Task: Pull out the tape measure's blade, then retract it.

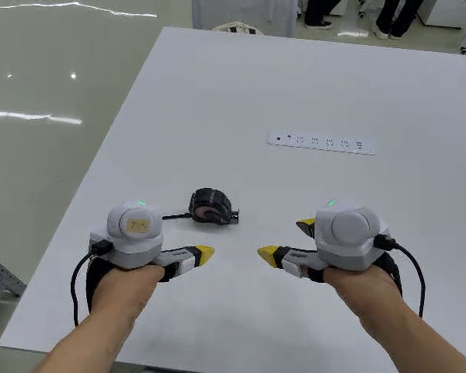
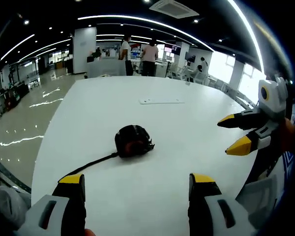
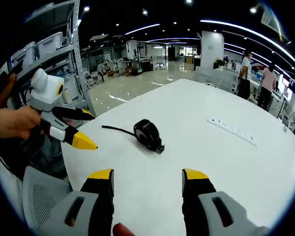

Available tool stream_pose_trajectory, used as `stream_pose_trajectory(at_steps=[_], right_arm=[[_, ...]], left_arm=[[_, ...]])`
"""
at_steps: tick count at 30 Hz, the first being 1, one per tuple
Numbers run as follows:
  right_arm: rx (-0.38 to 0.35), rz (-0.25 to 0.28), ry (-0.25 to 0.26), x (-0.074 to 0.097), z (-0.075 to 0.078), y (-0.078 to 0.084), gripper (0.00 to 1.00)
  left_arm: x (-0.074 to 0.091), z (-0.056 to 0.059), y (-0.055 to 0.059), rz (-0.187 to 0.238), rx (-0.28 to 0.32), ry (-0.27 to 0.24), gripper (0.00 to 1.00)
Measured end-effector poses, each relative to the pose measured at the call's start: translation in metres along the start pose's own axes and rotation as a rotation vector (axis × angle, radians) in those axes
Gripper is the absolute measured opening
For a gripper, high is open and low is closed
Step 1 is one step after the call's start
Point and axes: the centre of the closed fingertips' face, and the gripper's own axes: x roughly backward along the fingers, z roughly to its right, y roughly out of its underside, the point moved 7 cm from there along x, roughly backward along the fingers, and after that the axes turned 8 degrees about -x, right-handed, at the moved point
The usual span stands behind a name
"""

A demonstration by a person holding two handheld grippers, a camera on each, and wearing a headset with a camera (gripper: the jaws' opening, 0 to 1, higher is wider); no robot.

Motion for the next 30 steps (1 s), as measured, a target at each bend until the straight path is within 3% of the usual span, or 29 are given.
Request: stream_pose_trajectory(at_steps=[18,30], right_arm=[[-0.029,0.045,0.036,0.040,-0.023,0.009,0.65],[-0.042,0.055,0.051,0.059,-0.027,0.014,0.72]], left_arm=[[0.040,0.000,0.008,0.042,-0.016,0.031,0.87],[0.063,-0.005,0.016,0.049,-0.034,0.047,0.91]])
